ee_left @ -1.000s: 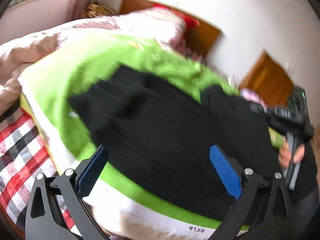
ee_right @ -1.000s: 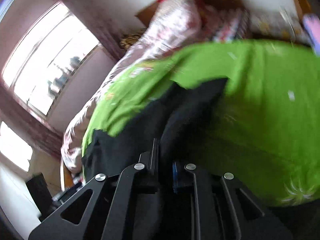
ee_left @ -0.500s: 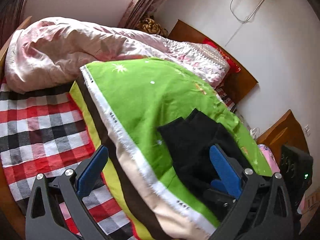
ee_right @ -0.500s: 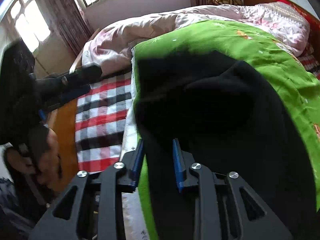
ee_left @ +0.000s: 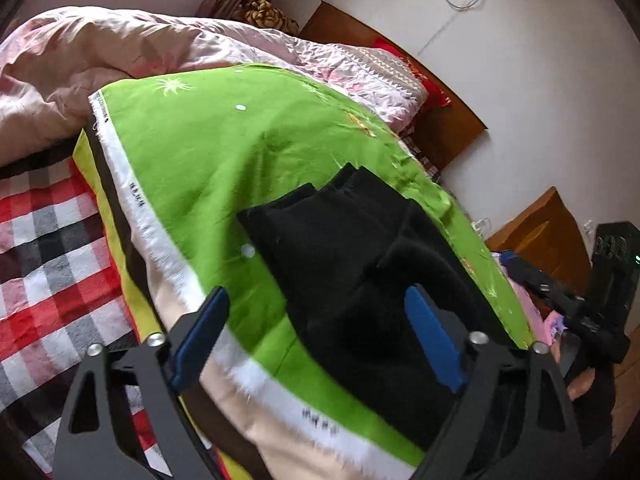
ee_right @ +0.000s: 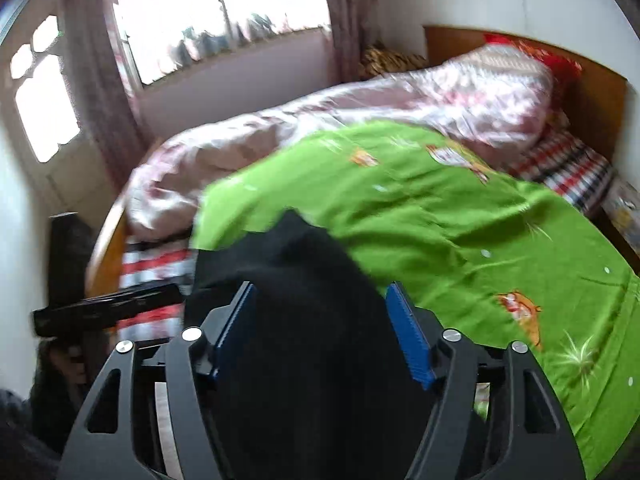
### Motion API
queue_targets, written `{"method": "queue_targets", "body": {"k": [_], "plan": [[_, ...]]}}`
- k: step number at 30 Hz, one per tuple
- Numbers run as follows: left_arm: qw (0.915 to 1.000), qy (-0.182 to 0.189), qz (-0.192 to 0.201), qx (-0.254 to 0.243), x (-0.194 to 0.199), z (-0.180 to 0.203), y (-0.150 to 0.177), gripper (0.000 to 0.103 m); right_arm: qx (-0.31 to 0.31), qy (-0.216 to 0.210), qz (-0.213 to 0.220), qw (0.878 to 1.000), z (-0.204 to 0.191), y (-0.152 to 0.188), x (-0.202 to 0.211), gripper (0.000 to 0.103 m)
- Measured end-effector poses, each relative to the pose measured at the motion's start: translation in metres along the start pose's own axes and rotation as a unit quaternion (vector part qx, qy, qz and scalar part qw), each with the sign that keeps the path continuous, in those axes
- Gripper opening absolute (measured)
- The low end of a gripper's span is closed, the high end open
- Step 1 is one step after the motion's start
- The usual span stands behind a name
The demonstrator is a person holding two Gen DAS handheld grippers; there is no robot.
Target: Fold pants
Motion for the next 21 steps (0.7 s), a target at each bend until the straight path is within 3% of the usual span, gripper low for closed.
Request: {"method": "queue_targets", "body": {"k": [2, 10, 12, 13, 14, 15, 16, 21], "plan": [[0.9999, -0.007, -0.002, 0.009, -0.008, -0.002, -0.002, 0.067, 0.018, 0.017, -0.019, 1.000, 0.000, -0.010, -0.017, 0.061], [0.9999, 0.000, -0.002, 0.013, -0.018, -0.005, -0.011, 0.064, 0.062, 0.000, -0.070, 0.996, -0.017, -0.044, -0.074, 0.058], [0.9999, 0.012, -0.006, 0.011, -0.019, -0.005, -0.013, 0.054, 0.067, -0.011, -0.083, 0.994, -0.023, -0.048, -0.081, 0.047], [0.9998, 0.018, -0.008, 0.007, -0.020, -0.004, -0.013, 0.046, 0.072, -0.022, -0.081, 0.994, -0.026, -0.046, -0.079, 0.028], [0.9998, 0.020, -0.005, 0.001, -0.019, -0.002, -0.013, 0.034, 0.091, -0.019, -0.066, 0.993, -0.032, -0.042, -0.074, 0.018], [0.9998, 0.011, 0.004, -0.016, -0.016, 0.003, -0.012, 0.027, 0.109, 0.012, -0.052, 0.993, -0.040, -0.035, -0.065, 0.011], [0.9995, -0.014, 0.015, -0.023, -0.011, 0.007, -0.012, 0.009, 0.115, 0.026, -0.044, 0.992, -0.044, -0.032, -0.060, 0.009], [0.9973, -0.002, 0.057, -0.048, 0.015, 0.021, -0.012, 0.009, 0.104, 0.041, 0.022, 0.993, -0.053, -0.029, -0.023, 0.009]]}}
Point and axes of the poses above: each gripper's, at about its wrist camera, not at the fingertips, and x roughly against the way its jaws point, z to its right, y to its underside, the point moved 1 cm from there along -x, roughly the way its jaws point, and after that the axes turned 14 degrees about -z, right-handed, at the moved point
